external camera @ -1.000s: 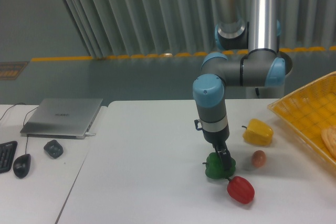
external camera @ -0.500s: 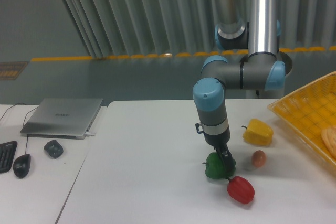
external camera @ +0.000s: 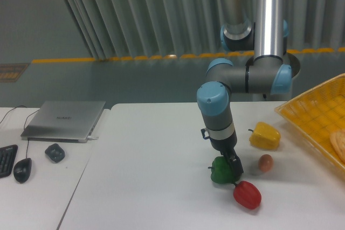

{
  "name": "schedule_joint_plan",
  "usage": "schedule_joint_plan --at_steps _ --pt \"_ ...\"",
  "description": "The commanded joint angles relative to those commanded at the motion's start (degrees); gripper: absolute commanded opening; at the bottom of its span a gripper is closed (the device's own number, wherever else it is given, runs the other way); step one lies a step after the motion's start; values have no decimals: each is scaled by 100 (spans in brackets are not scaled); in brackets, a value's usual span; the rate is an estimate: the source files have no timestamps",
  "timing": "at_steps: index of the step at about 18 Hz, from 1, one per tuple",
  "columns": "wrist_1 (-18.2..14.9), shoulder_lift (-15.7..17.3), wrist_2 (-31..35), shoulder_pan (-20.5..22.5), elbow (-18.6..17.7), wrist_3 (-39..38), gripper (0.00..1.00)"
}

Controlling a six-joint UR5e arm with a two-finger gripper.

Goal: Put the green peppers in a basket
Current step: 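Close the gripper around the green pepper's top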

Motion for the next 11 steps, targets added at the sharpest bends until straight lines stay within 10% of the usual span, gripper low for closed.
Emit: schedule_joint_plan --at_steps 6,11 --pt "9 -18 114 -87 -52 -36 94" --pt "-8 8 185 -97 -44 -193 46"
